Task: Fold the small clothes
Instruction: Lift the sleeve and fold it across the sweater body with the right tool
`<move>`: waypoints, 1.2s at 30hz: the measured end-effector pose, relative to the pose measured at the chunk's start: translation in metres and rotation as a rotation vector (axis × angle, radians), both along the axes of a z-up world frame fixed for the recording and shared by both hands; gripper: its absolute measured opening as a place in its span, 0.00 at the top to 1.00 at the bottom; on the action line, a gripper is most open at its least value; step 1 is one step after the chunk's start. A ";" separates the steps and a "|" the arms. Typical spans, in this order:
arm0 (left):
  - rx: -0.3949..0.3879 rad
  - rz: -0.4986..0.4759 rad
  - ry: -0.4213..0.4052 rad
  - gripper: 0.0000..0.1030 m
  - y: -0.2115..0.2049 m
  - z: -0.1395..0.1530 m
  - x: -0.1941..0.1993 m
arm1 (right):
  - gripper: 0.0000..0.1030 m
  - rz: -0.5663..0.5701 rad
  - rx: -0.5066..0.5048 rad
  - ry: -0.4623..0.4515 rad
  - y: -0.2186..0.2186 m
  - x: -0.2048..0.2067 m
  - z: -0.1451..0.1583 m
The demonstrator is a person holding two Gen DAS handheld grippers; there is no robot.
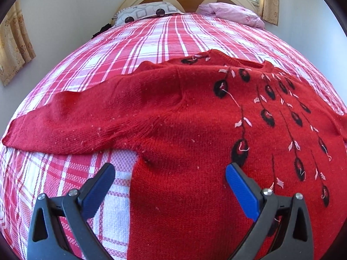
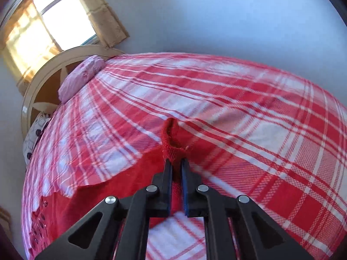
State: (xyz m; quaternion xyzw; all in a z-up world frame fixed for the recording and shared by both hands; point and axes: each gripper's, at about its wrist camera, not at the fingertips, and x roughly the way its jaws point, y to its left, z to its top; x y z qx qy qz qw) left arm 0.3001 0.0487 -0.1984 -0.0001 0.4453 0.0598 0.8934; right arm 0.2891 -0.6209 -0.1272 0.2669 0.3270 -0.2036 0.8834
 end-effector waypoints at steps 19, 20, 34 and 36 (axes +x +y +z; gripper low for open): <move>0.013 -0.010 -0.011 0.00 -0.003 0.000 -0.002 | 0.94 0.495 -0.188 -0.052 0.246 0.060 0.041; 0.012 -0.010 -0.011 0.00 -0.002 -0.001 -0.002 | 0.94 0.516 -0.196 -0.052 0.257 0.061 0.040; -0.003 -0.013 0.010 0.00 -0.001 -0.004 0.001 | 0.78 0.778 -0.218 0.023 0.331 0.057 -0.018; -0.038 -0.030 0.026 0.00 0.001 -0.006 0.003 | 0.46 0.810 -0.209 0.011 0.331 0.048 -0.019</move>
